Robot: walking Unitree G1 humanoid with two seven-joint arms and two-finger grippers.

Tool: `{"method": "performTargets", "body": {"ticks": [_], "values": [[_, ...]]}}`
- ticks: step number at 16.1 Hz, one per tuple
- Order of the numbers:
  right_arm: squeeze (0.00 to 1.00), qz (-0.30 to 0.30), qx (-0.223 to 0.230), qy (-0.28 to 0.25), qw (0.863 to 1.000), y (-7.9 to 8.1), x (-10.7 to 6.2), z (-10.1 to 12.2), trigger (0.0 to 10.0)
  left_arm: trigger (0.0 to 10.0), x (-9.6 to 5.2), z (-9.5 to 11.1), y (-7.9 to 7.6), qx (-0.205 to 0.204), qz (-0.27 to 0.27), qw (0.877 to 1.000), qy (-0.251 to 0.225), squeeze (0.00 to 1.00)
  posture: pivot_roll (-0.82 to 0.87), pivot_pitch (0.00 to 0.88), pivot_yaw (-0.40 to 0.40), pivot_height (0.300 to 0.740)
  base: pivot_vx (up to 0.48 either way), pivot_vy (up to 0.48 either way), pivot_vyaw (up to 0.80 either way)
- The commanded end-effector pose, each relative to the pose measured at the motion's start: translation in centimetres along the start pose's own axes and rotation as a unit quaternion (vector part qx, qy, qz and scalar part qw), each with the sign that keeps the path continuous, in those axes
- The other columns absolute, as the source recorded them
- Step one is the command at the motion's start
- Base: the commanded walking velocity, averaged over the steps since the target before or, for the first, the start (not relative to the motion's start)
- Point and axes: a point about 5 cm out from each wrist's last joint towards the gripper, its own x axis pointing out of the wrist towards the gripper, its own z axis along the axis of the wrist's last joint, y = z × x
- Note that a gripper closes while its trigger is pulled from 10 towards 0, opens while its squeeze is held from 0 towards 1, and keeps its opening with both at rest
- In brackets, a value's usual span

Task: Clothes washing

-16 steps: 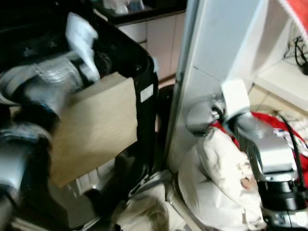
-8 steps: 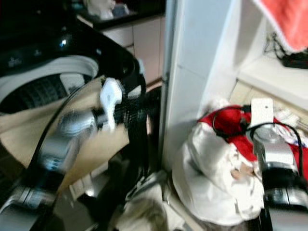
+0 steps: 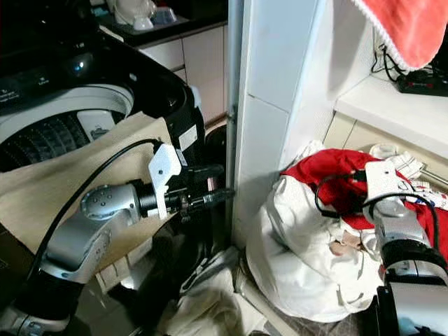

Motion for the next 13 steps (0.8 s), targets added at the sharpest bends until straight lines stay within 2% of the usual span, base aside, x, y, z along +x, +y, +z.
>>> {"method": "performTargets", "body": {"ticks": [1,2,3,13], "values": [[0.00,0.003,0.000,-0.008,1.000,0.03,0.03,0.68,4.5,10.0,-0.10,0.17,-0.09,0.003,-0.002,1.000,0.003,0.00,-0.07,0.000,0.046,0.740,0.000,0.000,0.00],[0.00,0.006,0.008,-0.003,1.000,0.10,0.11,0.50,1.5,10.0,-0.14,0.16,-0.14,0.001,-0.001,1.000,0.006,0.00,-0.07,0.000,0.049,0.740,0.000,0.000,0.00],[0.00,0.006,0.008,0.000,1.000,0.08,0.14,0.38,0.0,10.0,-0.13,0.17,-0.19,0.000,-0.002,1.000,0.008,0.00,-0.07,0.000,0.050,0.740,0.000,0.000,0.00],[0.00,0.015,0.023,0.000,1.000,0.17,0.27,0.40,0.0,10.0,0.18,0.10,-0.50,-0.008,-0.007,1.000,0.020,0.00,-0.07,0.000,0.048,0.740,0.000,0.000,0.00]]}}
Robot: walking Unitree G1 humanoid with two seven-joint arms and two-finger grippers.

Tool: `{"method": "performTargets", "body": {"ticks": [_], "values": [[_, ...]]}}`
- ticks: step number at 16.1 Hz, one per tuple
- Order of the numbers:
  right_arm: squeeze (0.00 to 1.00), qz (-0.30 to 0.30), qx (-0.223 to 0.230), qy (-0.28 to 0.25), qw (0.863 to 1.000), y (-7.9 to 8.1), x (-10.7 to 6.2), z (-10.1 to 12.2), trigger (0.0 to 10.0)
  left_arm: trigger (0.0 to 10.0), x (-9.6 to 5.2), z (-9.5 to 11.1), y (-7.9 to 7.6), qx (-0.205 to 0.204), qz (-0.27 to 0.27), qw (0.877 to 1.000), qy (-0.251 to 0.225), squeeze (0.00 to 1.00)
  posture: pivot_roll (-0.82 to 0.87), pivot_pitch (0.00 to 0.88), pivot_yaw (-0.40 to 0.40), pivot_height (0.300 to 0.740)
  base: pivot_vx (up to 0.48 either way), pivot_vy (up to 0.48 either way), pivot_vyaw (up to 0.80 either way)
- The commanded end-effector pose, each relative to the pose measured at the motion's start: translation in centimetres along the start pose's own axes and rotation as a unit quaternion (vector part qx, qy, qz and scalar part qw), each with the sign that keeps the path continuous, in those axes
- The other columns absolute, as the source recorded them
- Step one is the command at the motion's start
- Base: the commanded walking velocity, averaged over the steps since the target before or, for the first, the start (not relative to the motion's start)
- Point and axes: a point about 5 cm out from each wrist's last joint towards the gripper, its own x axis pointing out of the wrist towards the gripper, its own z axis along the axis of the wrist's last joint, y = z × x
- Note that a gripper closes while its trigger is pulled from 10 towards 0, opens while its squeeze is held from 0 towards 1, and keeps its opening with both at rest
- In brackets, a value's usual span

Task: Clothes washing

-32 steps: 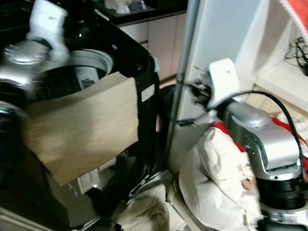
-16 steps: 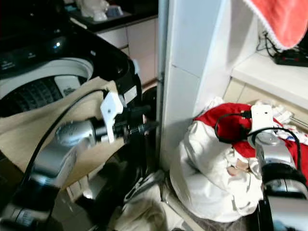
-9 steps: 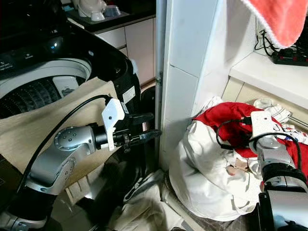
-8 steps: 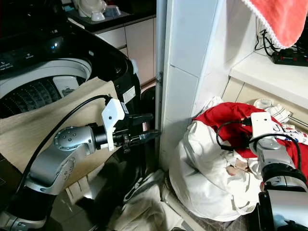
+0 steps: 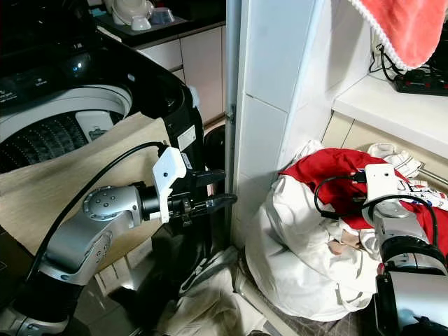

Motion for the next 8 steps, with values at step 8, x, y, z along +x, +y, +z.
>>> {"method": "performTargets", "body": {"ticks": [8], "values": [[0.00,0.010,0.016,-0.022,1.000,0.12,-0.01,1.24,0.0,10.0,0.01,0.27,0.13,0.010,0.013,1.000,0.002,0.00,-0.07,0.000,0.049,0.740,0.000,0.000,0.00]]}}
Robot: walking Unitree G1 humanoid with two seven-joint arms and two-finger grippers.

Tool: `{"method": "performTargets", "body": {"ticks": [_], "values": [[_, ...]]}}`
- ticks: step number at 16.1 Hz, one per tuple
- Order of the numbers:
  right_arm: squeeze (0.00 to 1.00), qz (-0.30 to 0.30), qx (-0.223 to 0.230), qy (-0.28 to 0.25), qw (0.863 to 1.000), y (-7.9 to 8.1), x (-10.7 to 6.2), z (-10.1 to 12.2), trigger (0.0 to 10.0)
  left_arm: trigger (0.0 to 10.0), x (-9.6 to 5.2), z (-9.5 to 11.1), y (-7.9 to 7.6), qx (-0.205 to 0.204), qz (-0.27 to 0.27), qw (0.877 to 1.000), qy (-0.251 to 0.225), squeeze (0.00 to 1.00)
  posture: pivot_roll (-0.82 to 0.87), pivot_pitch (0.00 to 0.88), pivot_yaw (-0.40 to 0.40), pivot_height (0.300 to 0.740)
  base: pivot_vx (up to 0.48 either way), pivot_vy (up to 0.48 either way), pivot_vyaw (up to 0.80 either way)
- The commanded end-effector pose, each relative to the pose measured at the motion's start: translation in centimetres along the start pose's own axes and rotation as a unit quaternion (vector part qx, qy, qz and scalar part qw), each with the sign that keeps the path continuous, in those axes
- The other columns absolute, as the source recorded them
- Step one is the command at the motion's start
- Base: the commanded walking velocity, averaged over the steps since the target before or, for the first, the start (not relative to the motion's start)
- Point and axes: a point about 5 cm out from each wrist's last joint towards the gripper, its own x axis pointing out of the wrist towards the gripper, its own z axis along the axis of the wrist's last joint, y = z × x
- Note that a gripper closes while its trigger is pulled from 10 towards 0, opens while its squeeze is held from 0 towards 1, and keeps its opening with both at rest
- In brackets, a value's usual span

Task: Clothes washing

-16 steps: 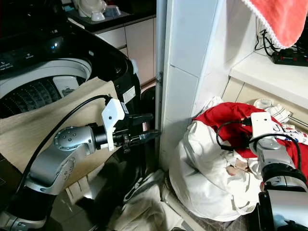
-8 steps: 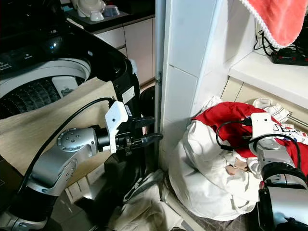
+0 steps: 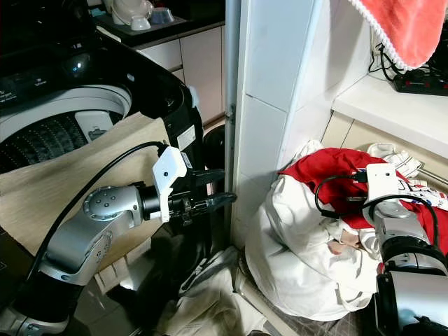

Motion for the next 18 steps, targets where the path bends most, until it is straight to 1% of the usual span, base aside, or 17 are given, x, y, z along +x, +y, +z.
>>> {"method": "performTargets", "body": {"ticks": [1,2,3,4,5,6,7,9,10,11,12,13,14,15,16,17,18], "values": [[0.00,0.017,0.027,-0.031,0.999,0.2,0.0,1.7,0.0,10.0,0.0,0.4,0.2,0.008,0.011,1.000,0.000,0.00,-0.07,0.000,0.044,0.740,0.000,0.000,0.00],[0.00,0.054,0.083,-0.065,0.993,0.4,-0.2,3.1,0.0,10.0,-0.1,0.6,0.6,0.003,0.028,1.000,-0.008,0.00,-0.06,0.000,0.040,0.740,0.000,0.000,0.00],[0.00,0.078,0.121,-0.083,0.986,0.4,-0.4,3.9,0.0,10.0,-0.2,0.8,0.7,0.003,0.035,0.999,-0.014,0.00,-0.06,0.000,0.039,0.740,0.000,0.000,0.00],[0.00,0.091,0.140,-0.093,0.981,0.4,-0.5,4.3,0.0,10.0,-0.2,0.9,0.8,0.003,0.039,0.999,-0.018,0.00,-0.06,0.000,0.039,0.740,0.000,0.000,0.00],[0.00,0.167,0.201,-0.154,0.953,-0.1,-1.5,6.8,0.0,10.0,-0.3,1.5,1.2,0.006,0.055,0.998,-0.039,0.00,-0.06,0.000,0.039,0.740,0.000,0.000,0.00],[0.00,0.195,0.210,-0.176,0.942,-0.3,-2.1,7.7,0.0,10.0,-0.3,1.7,1.3,0.008,0.059,0.997,-0.048,0.00,-0.06,0.000,0.041,0.740,0.000,0.000,0.00],[0.00,0.236,0.210,-0.208,0.926,-0.4,-3.1,8.9,0.0,10.0,-0.3,2.2,1.4,0.007,0.064,0.996,-0.063,0.00,-0.06,0.000,0.041,0.740,0.000,0.000,0.00],[0.00,0.312,0.198,-0.259,0.892,-0.1,-5.5,11.0,0.0,10.0,0.0,3.2,1.6,0.004,0.066,0.993,-0.095,0.00,-0.06,0.000,0.041,0.740,0.000,0.000,0.00],[0.00,0.368,0.164,-0.286,0.869,0.6,-7.7,12.1,0.0,10.0,0.2,3.9,1.6,-0.008,0.060,0.991,-0.116,1.00,-0.08,0.000,0.046,0.740,0.000,0.000,0.00],[0.00,0.380,0.134,-0.290,0.868,0.9,-8.3,12.2,0.0,10.0,0.4,4.1,1.6,-0.011,0.053,0.991,-0.120,1.00,-0.08,0.000,0.046,0.740,0.000,0.000,0.00],[0.00,0.375,0.098,-0.286,0.877,1.2,-8.5,12.1,0.0,10.0,0.4,4.2,1.5,-0.010,0.049,0.991,-0.120,1.00,-0.08,0.000,0.046,0.740,0.000,0.000,0.00],[0.00,0.317,0.010,-0.249,0.915,1.6,-7.6,10.7,9.6,10.0,0.4,3.9,1.3,-0.006,0.043,0.993,-0.111,1.00,-0.09,0.000,0.049,0.740,0.000,0.000,0.00],[0.09,0.283,-0.018,-0.221,0.933,1.8,-6.7,9.8,10.0,10.0,0.4,3.6,1.2,-0.008,0.041,0.994,-0.104,1.00,-0.09,0.000,0.051,0.740,0.000,0.000,0.00],[1.00,0.244,-0.018,-0.188,0.951,2.0,-5.5,8.7,10.0,10.0,0.4,3.2,1.0,-0.010,0.036,0.995,-0.094,1.00,-0.09,0.000,0.051,0.740,0.000,0.000,0.00],[1.00,0.228,-0.007,-0.178,0.957,2.0,-5.0,8.4,10.0,10.0,0.4,3.1,1.0,-0.011,0.036,0.995,-0.089,1.00,-0.08,0.000,0.050,0.740,0.000,0.000,0.00],[1.00,0.208,-0.006,-0.171,0.963,1.8,-4.5,8.1,10.0,10.0,0.3,2.9,0.9,-0.012,0.035,0.996,-0.085,1.00,-0.08,0.000,0.050,0.740,0.000,0.000,0.00],[1.00,0.164,-0.006,-0.157,0.974,1.4,-3.7,7.7,10.0,10.0,0.2,2.7,0.8,-0.010,0.033,0.997,-0.075,1.00,-0.07,0.000,0.051,0.740,0.000,0.000,0.00]]}}
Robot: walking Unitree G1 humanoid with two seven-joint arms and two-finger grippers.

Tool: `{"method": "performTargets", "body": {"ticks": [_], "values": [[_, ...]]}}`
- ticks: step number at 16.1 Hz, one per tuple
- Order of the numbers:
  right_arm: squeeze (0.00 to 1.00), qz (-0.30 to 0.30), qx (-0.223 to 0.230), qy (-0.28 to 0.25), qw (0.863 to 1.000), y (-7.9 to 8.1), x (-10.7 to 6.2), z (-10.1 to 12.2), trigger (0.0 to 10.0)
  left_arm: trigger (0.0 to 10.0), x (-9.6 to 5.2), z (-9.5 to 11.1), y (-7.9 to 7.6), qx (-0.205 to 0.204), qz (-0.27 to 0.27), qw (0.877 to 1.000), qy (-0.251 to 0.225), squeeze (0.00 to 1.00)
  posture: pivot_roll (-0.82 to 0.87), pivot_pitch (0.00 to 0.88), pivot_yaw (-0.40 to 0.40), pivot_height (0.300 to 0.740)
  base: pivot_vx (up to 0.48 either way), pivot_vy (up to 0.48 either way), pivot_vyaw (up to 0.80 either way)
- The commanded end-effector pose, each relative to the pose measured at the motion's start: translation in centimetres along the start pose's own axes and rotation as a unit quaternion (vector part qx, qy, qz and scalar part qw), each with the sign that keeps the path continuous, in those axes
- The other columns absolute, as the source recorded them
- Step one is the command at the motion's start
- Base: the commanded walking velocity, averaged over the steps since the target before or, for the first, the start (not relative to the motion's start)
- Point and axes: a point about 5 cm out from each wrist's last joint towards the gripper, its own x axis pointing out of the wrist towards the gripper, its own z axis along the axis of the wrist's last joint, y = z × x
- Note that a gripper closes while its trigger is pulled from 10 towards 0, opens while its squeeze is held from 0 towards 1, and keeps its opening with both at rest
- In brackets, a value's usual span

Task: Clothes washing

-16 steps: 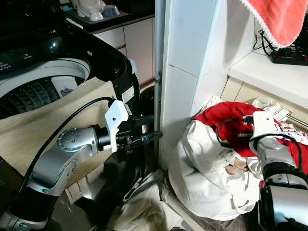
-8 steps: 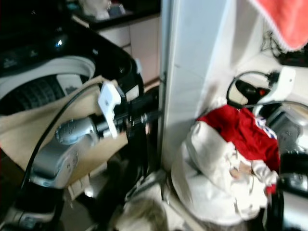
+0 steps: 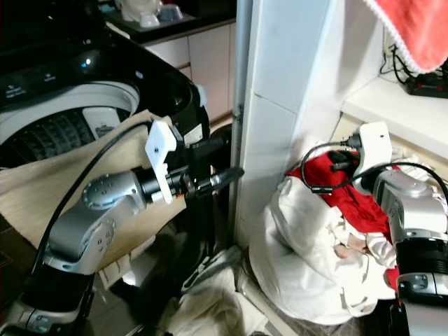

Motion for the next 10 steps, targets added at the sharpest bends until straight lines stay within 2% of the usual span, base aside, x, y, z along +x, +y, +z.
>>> {"method": "performTargets", "body": {"ticks": [1,3,6,10], "values": [[1.00,-0.049,-0.006,-0.001,0.999,-0.9,0.5,0.1,10.0,10.0,-0.2,0.2,-0.2,0.011,-0.005,1.000,0.011,1.00,-0.06,0.000,0.052,0.740,0.000,0.000,0.00],[1.00,-0.073,-0.002,0.004,0.997,-1.4,0.8,-0.3,10.0,10.0,-0.4,0.0,-0.2,0.012,-0.006,1.000,0.019,1.00,-0.06,0.000,0.055,0.740,0.000,0.000,0.00],[1.00,-0.124,-0.014,0.048,0.991,-2.2,1.4,-2.2,10.0,10.0,-1.4,-0.5,-0.4,0.013,-0.012,0.999,0.046,1.00,-0.03,0.000,0.066,0.740,0.000,0.000,0.00],[1.00,-0.143,-0.015,0.055,0.988,-2.5,1.6,-2.7,10.0,10.0,-1.7,-0.7,-0.6,0.012,-0.016,0.998,0.056,1.00,-0.03,0.000,0.068,0.740,0.000,0.000,0.00]]}}
